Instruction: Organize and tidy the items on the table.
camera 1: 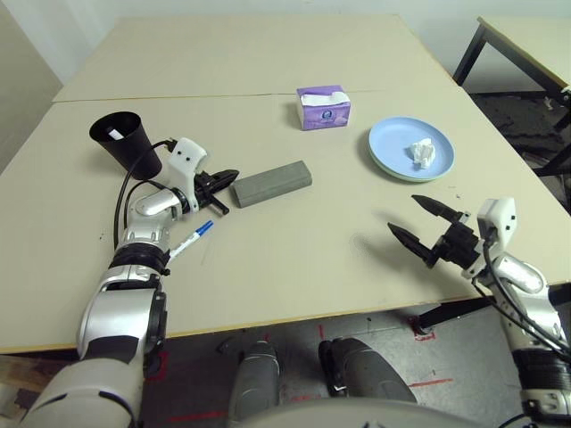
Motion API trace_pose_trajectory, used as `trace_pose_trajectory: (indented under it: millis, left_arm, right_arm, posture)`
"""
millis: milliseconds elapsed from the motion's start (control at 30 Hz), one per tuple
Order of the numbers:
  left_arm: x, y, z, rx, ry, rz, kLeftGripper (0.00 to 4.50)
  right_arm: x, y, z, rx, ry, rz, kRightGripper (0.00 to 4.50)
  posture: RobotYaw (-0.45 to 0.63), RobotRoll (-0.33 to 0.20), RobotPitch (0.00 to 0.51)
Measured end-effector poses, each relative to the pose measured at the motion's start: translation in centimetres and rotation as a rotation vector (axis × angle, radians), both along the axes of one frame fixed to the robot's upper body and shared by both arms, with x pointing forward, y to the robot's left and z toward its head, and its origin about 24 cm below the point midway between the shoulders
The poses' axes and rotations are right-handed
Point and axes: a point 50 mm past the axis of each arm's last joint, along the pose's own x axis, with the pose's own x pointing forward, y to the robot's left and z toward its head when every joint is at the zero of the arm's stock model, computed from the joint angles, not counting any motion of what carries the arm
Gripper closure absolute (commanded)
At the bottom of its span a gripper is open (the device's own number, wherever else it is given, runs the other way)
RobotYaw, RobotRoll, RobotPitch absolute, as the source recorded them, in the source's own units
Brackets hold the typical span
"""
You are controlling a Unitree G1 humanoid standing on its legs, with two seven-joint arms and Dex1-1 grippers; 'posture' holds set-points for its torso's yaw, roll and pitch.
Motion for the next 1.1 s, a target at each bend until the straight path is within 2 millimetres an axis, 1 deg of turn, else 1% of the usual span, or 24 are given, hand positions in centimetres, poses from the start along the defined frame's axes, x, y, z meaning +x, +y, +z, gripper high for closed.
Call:
trace_pose_trajectory:
  millis: [267, 400, 467, 600, 667, 767, 900, 1000, 1100]
  left_arm:
    - [-0.1, -0.2, 0.1, -0.001, 0.012, -0.017, 4.47]
    - [0.0, 0.2, 0.5, -0.039, 0.014, 0.005, 4.47]
    - [0.0, 0.9, 1.4, -0.046, 0.001, 0.022, 4.47]
    - [-0.3, 2.6, 4.1, -0.030, -0.054, 0.033, 4.47]
    - [-0.5, 3.1, 5.5, -0.005, -0.073, 0.018, 4.47]
    - [-1.4, 3.6, 7.0, 0.025, -0.072, -0.018, 4.47]
    - [-3.3, 4.3, 8.9, 0.084, -0.010, -0.063, 4.47]
    - [-4.7, 4.5, 10.8, 0.150, 0.054, -0.086, 3.84]
    - [-6.2, 4.8, 12.0, 0.222, 0.160, -0.102, 2.88]
  right_arm:
    - [0.0, 0.1, -0.1, 0.004, 0.011, 0.003, 0.00]
    - [0.0, 0.2, -0.2, 0.006, 0.013, 0.008, 0.00]
    - [0.0, 0.4, -0.2, 0.004, 0.015, 0.021, 0.00]
    - [0.0, 0.8, -0.4, -0.002, 0.021, 0.064, 0.00]
    - [0.2, 1.0, -0.1, -0.006, 0.008, 0.090, 0.00]
    - [0.3, 1.5, 0.1, -0.015, -0.011, 0.138, 0.00]
    - [0.5, 2.3, 0.0, -0.030, -0.010, 0.225, 0.00]
    - [0.4, 3.2, 0.0, -0.048, -0.022, 0.315, 0.00]
    - [0.2, 4.2, -0.1, -0.047, -0.029, 0.403, 0.00]
  posture:
    - [-0.12, 0.000, 0.129]
    - [-0.10, 0.000, 0.131]
    - [-0.09, 0.000, 0.133]
    - [-0.08, 0.000, 0.136]
    - [-0.07, 0.000, 0.140]
    - [-0.05, 0.000, 0.144]
    - [-0.03, 0.000, 0.149]
    - [-0.02, 0.000, 0.152]
    - [-0.02, 0.000, 0.155]
